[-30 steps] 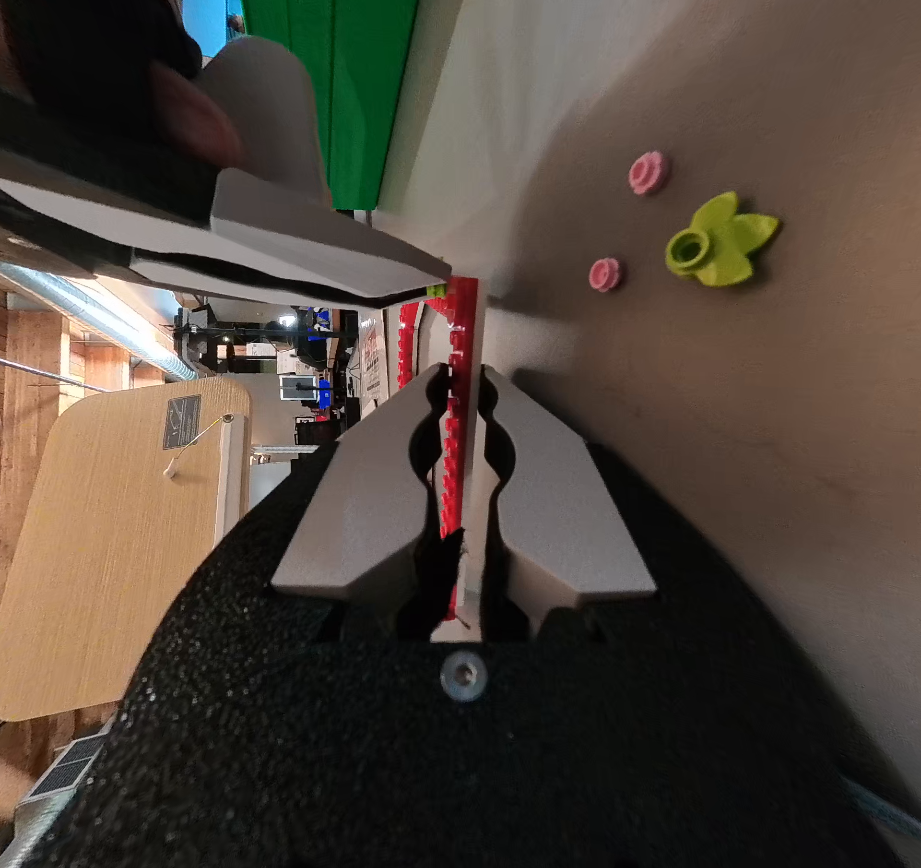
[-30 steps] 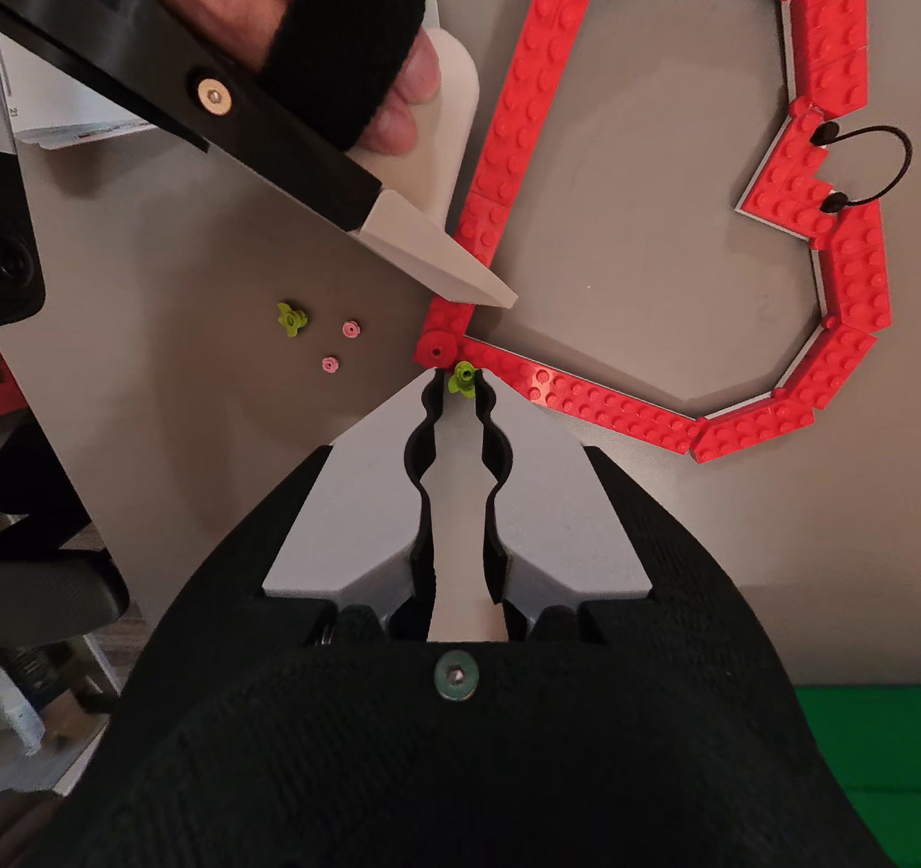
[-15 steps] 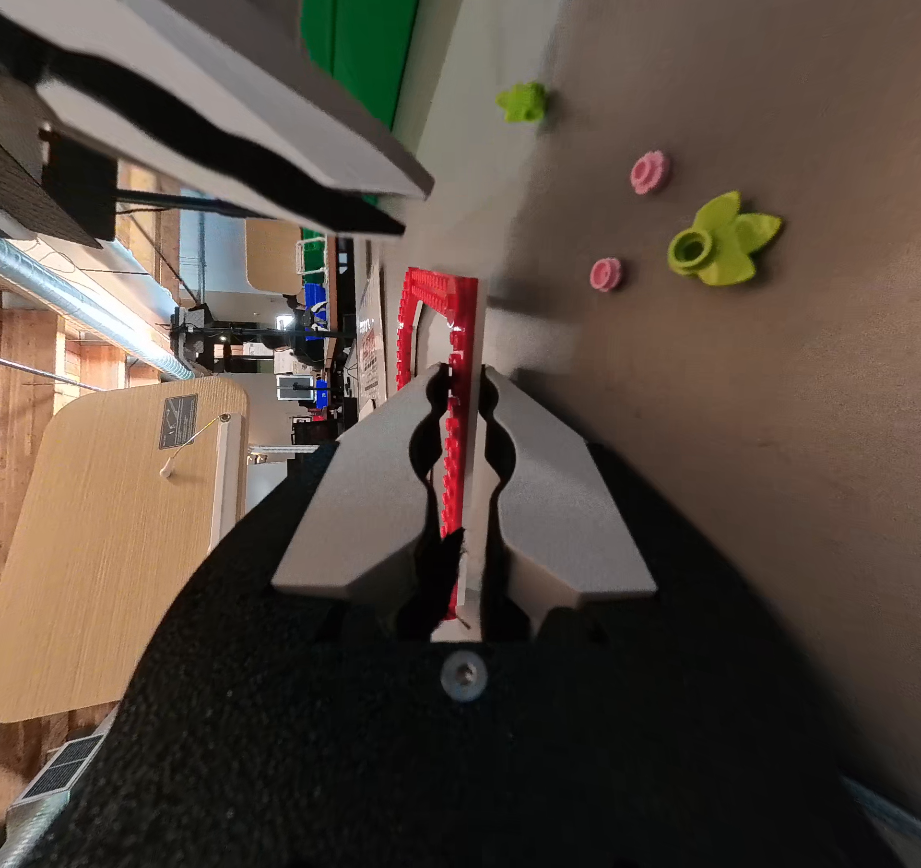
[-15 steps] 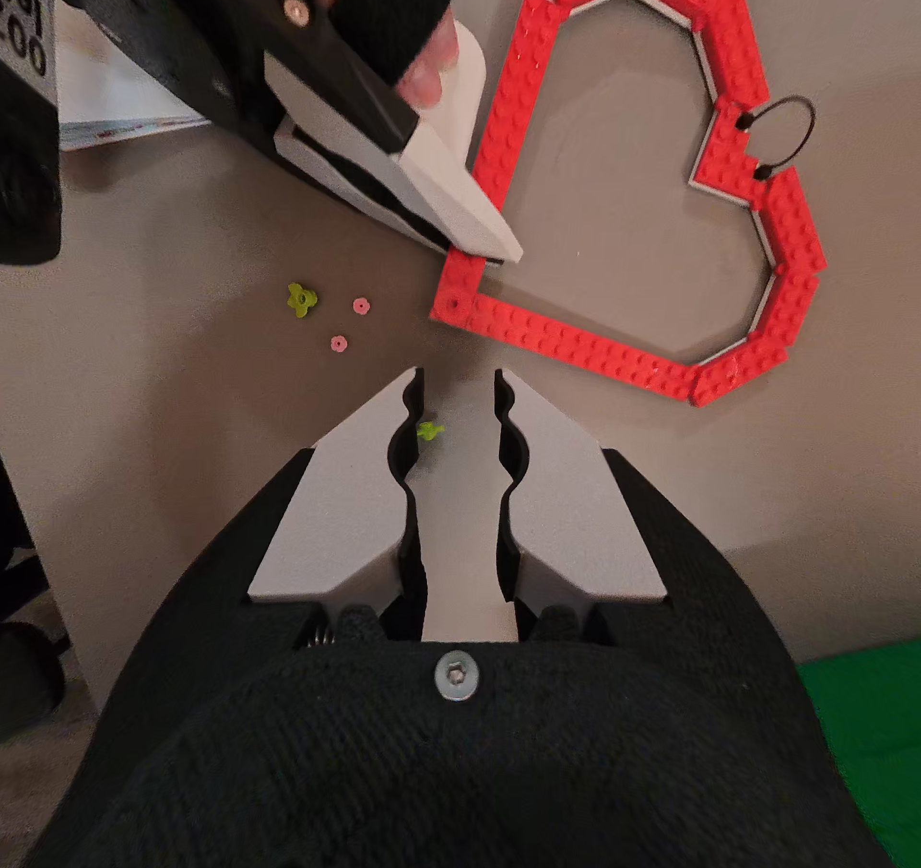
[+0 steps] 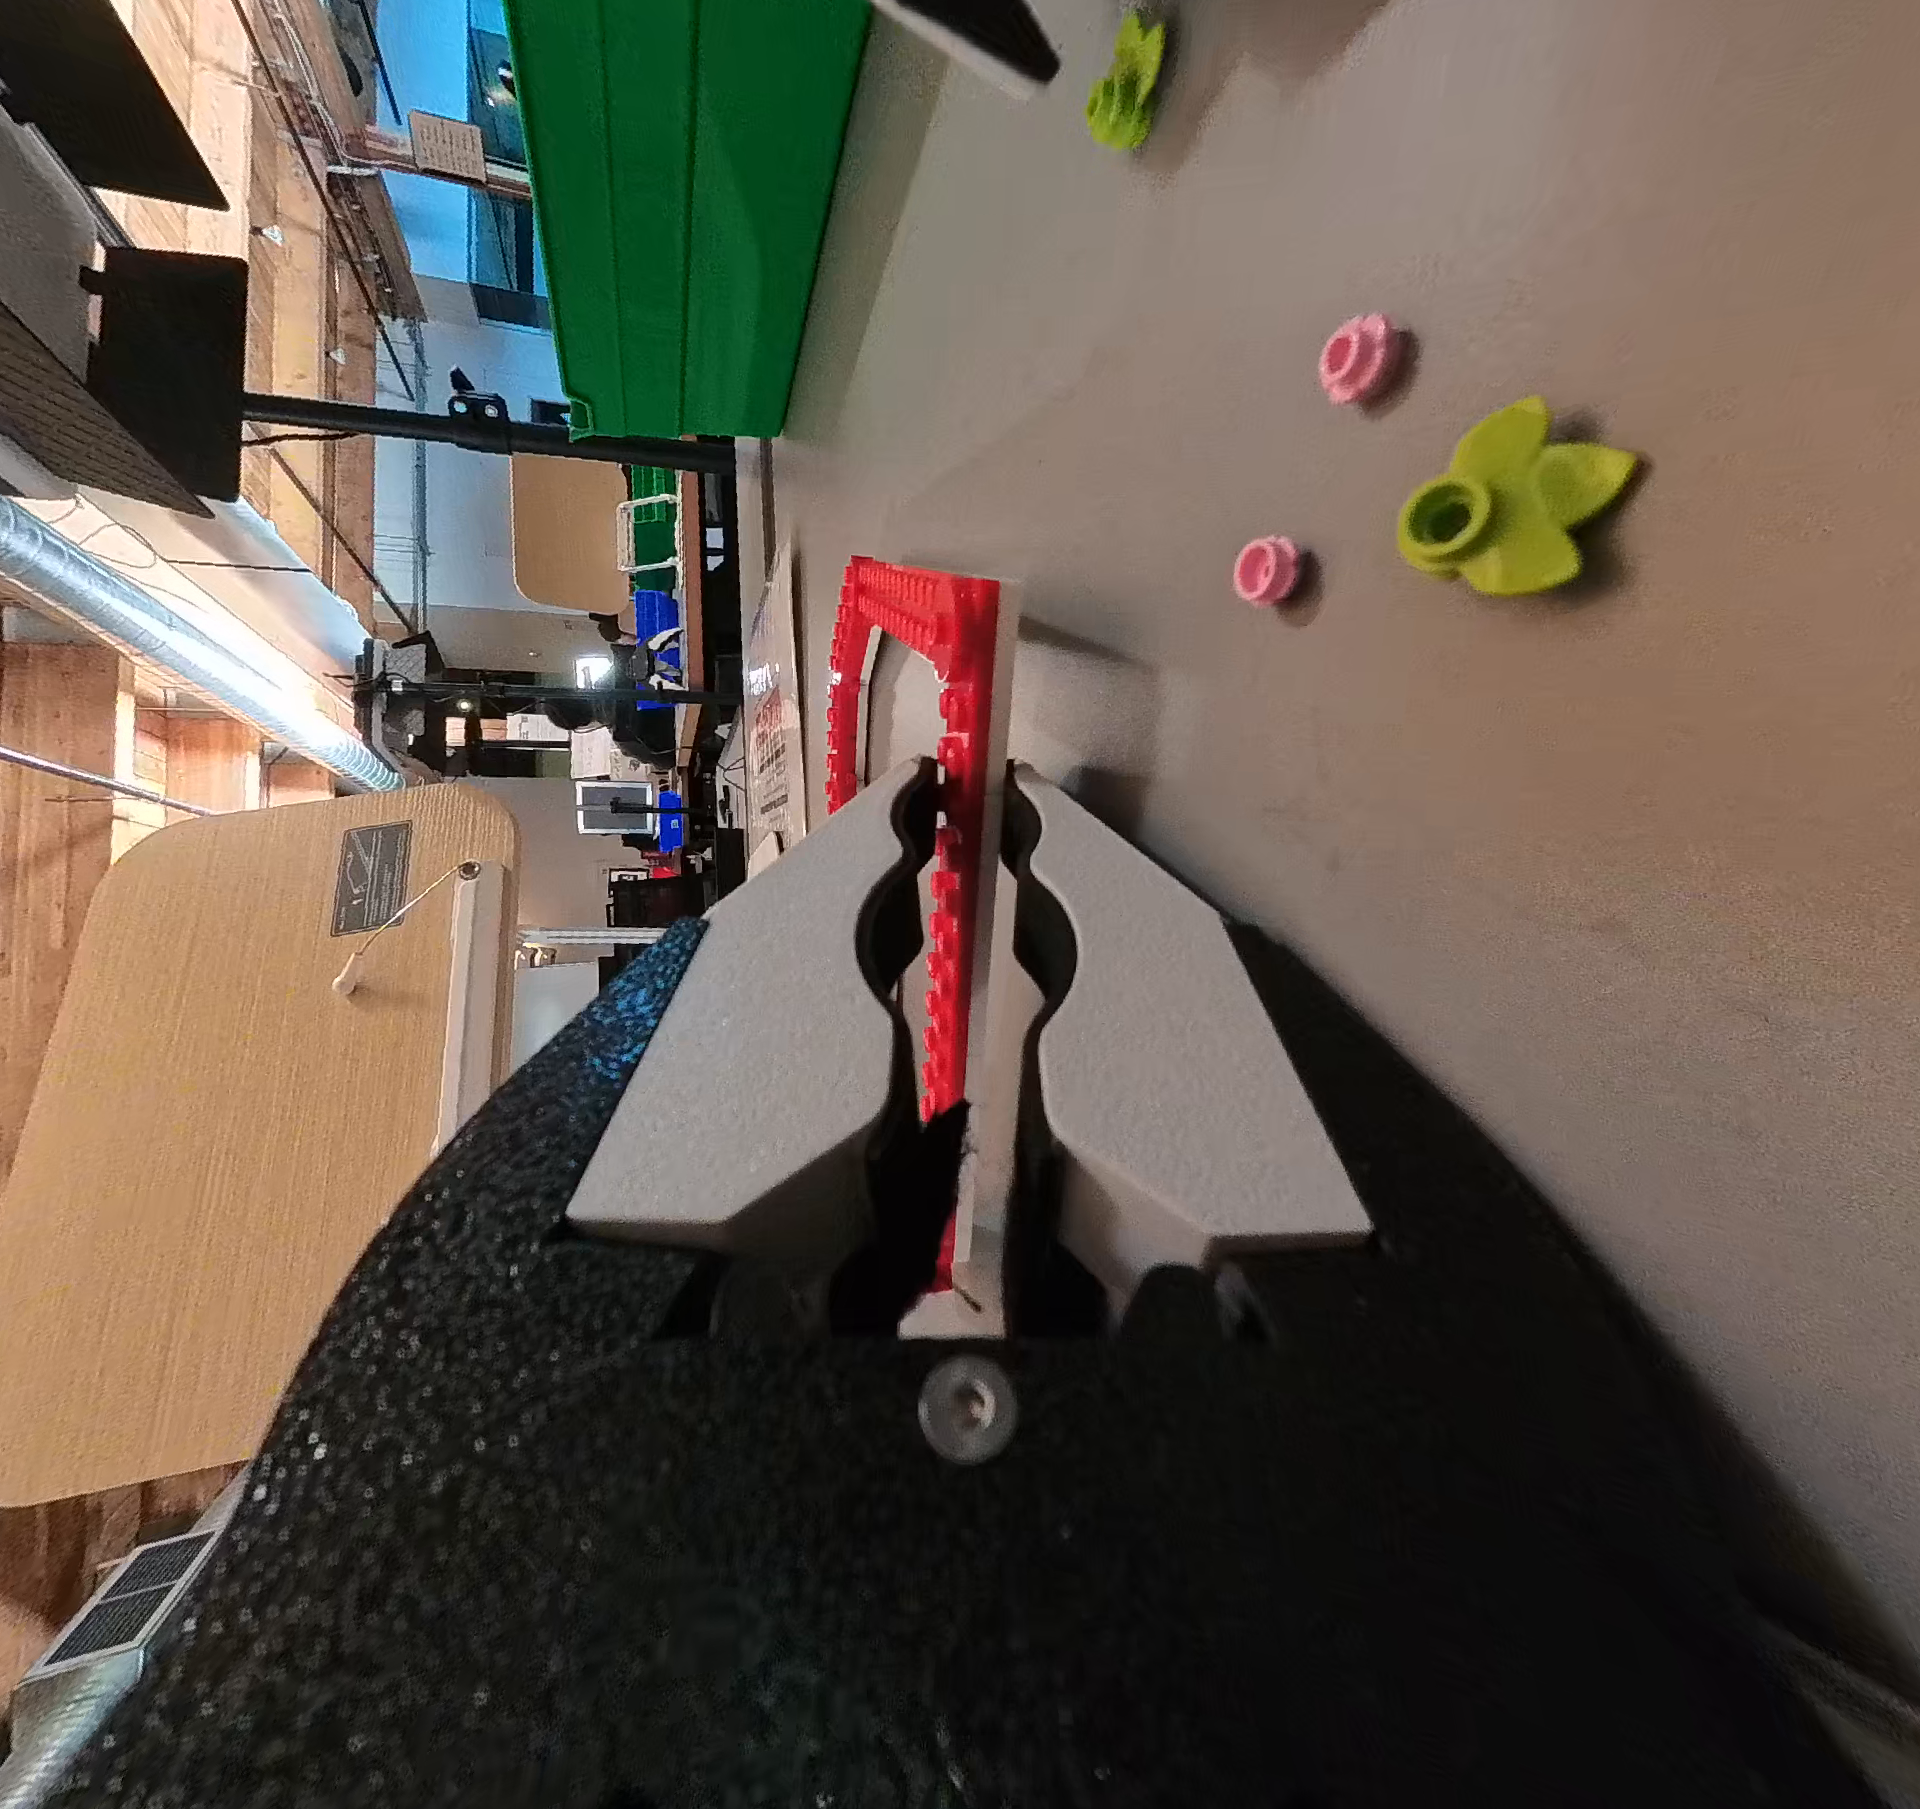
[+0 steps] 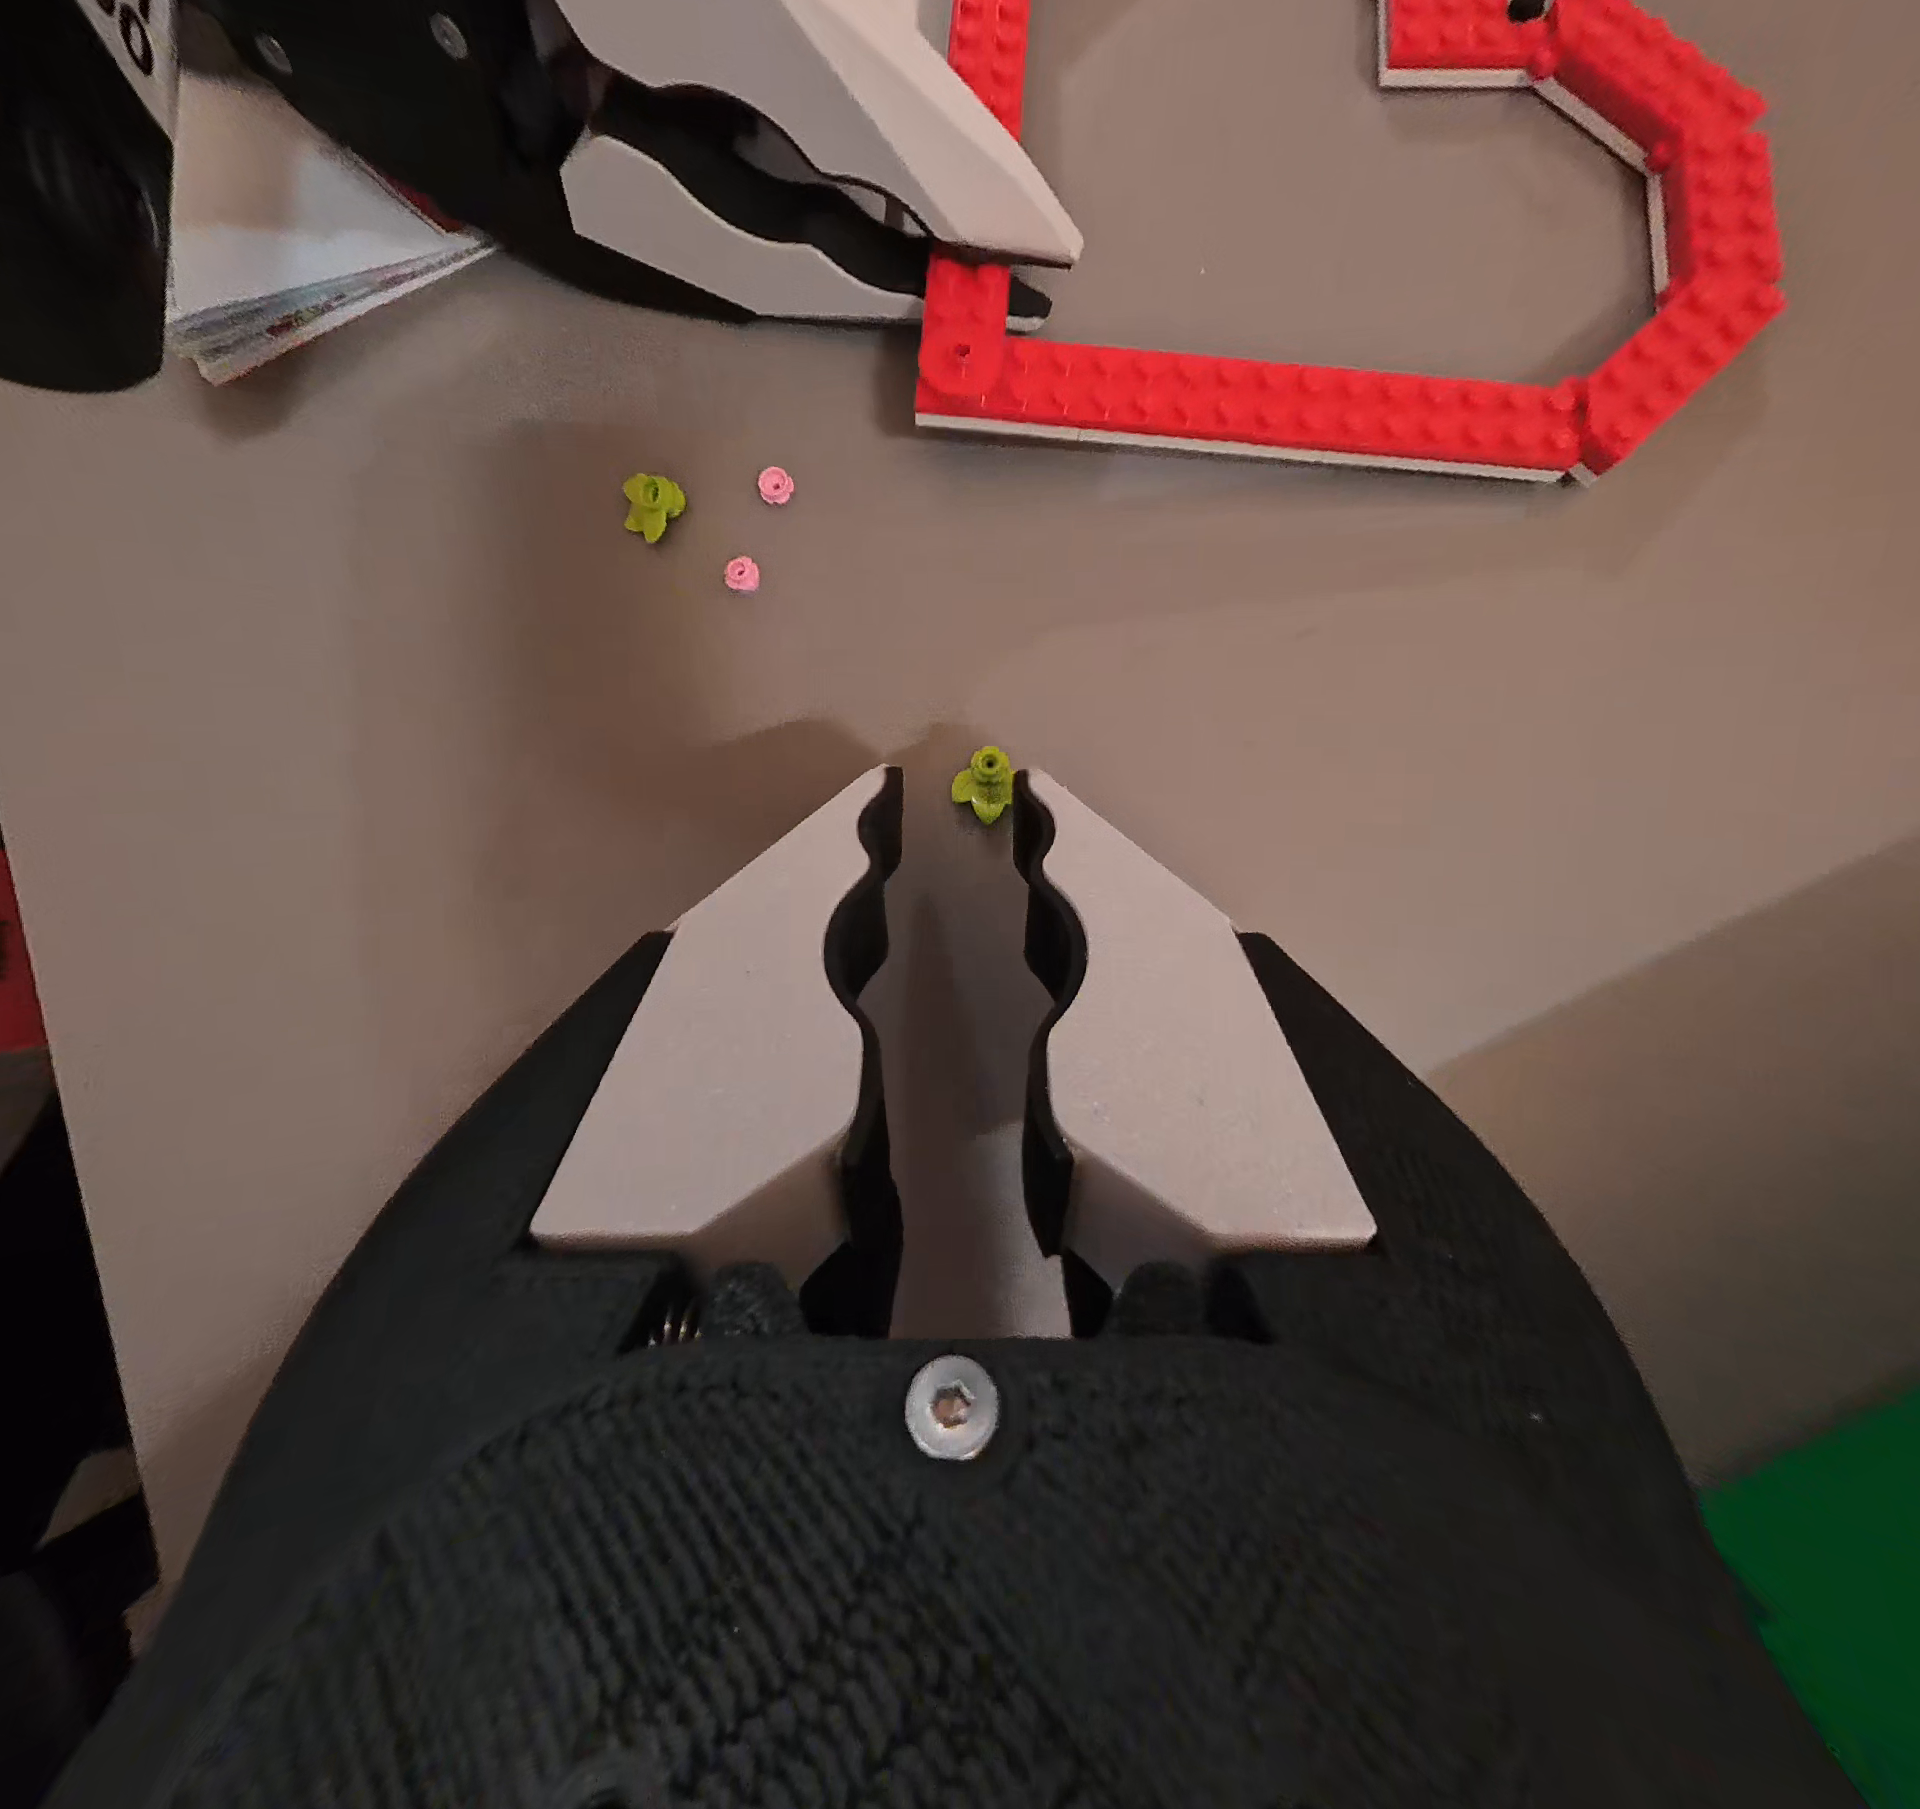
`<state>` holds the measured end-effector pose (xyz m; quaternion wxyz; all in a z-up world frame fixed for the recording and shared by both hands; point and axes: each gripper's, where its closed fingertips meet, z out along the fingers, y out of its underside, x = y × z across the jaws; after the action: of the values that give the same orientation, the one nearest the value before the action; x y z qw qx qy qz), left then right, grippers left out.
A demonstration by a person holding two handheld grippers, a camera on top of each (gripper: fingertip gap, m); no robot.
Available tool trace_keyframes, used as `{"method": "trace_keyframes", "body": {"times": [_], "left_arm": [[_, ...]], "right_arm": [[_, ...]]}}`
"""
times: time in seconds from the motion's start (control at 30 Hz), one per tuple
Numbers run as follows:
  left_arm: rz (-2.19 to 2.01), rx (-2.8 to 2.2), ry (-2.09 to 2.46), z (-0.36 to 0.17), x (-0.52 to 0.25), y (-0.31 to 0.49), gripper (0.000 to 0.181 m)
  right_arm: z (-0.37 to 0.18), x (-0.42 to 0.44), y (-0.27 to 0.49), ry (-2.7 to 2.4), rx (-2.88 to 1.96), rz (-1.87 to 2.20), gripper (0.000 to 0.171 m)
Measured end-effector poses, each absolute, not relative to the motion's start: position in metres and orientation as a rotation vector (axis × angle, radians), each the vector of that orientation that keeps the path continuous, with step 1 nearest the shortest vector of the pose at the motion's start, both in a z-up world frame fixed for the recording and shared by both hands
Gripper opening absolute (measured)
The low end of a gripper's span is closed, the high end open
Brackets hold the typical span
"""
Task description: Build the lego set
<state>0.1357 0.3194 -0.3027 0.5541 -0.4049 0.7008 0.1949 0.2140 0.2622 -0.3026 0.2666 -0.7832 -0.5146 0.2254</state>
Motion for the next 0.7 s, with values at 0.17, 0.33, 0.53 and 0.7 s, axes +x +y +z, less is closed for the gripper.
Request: {"method": "trace_keyframes", "body": {"times": [0.17, 0.33, 0.53, 0.7], "left_arm": [[0.461, -0.956, 1.656, -0.303, 0.136, 0.319, 0.009], [0.461, -0.956, 1.656, -0.303, 0.136, 0.319, 0.009], [0.459, -0.956, 1.657, -0.303, 0.136, 0.319, 0.009], [0.459, -0.954, 1.657, -0.303, 0.136, 0.319, 0.009]], "right_arm": [[-0.304, 0.215, 0.267, -1.331, -2.056, 0.65, 0.014], [-0.311, 0.212, 0.272, -1.336, -2.059, 0.673, 0.009], [-0.306, 0.206, 0.278, -1.301, -2.022, 0.724, 0.006], [-0.283, 0.172, 0.289, -1.195, -1.914, 0.941, 0.005]]}}
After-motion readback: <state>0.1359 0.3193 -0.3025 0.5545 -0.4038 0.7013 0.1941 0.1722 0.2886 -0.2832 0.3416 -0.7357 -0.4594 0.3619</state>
